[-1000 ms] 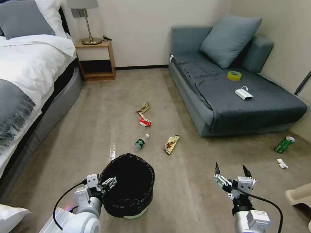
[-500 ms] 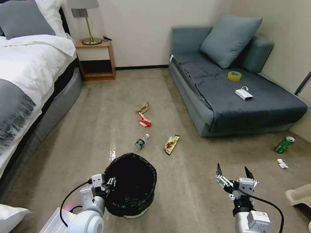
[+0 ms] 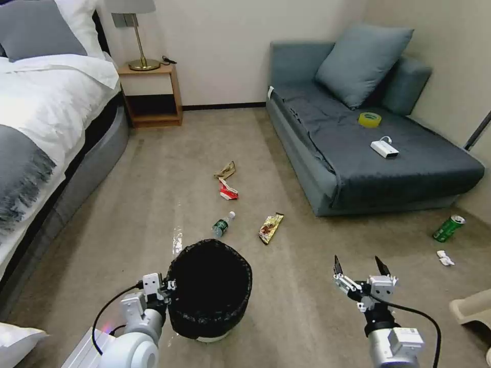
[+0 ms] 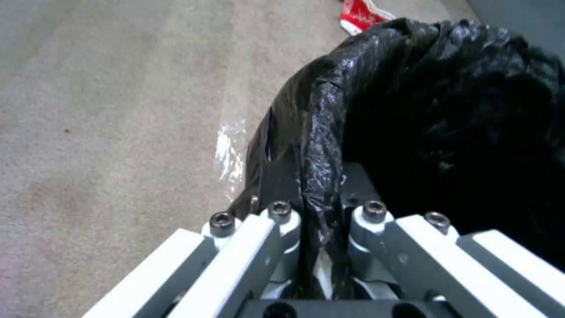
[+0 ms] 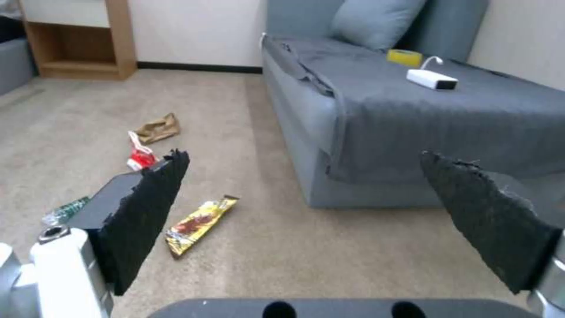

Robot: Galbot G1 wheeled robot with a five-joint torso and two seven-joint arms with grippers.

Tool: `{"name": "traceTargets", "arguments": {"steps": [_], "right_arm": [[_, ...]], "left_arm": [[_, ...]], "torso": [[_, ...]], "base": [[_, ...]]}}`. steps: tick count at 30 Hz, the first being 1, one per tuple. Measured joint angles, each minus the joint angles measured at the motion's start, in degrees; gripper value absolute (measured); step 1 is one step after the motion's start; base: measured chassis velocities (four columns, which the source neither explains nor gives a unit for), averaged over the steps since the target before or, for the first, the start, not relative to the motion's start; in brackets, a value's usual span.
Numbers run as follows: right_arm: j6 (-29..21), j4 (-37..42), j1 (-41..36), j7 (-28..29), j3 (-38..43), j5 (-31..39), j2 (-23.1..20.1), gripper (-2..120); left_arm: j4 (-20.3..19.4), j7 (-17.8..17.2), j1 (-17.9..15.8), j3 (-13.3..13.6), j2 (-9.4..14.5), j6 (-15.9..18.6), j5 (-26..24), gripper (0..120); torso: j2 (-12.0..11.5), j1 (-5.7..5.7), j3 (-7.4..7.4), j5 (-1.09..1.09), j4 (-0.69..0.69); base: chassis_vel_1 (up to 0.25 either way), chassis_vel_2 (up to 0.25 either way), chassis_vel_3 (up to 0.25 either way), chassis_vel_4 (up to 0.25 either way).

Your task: Pick up the trash bin, then pick up the garbage on the floor and place it into the trash bin.

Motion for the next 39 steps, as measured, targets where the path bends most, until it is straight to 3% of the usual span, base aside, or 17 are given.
{"name": "traceTargets", "arguments": {"steps": [3,4,9,18,28,39], "right_arm": [[0.0,0.0,0.0,0.0,0.0,0.0,0.0,100],[0.0,-1.0,1.2,-1.1,-0.8,2.7,-2.3,100],[-0.5,-1.5,1.7,-1.9,-2.4,3.2,-3.8,100],[-0.8,-1.8,2.3,-2.6,-3.7,2.7,-5.0,100],[-3.2,-0.5,2.5,-2.8,-3.9,2.9,-6.2,100],[-3.9,-0.1,2.7,-3.8,-3.9,2.6,-6.8,100]], "left_arm": [[0.0,0.0,0.0,0.0,0.0,0.0,0.0,5],[-2.6,0.1,1.5,-1.4,0.5,0.0,-1.3,5],[-5.6,0.1,2.9,-3.2,0.9,0.4,-2.9,5],[-8.1,-0.2,3.5,-6.7,0.8,0.8,-5.0,5],[-9.0,-0.2,3.0,-9.1,-0.1,0.7,-6.5,5],[-10.4,-0.8,0.9,-14.7,0.2,2.0,-11.4,5]], "torso": [[0.0,0.0,0.0,0.0,0.0],[0.0,0.0,0.0,0.02,0.01],[0.0,0.0,0.0,0.01,0.0],[0.0,0.0,0.0,0.01,0.01],[0.0,0.0,0.0,0.01,0.0],[0.0,0.0,0.0,0.01,0.01]], "base": [[0.0,0.0,0.0,0.0],[0.0,0.0,0.0,0.0],[0.0,0.0,0.0,0.0],[0.0,0.0,0.0,0.0],[0.0,0.0,0.0,0.0],[0.0,0.0,0.0,0.0]]}}
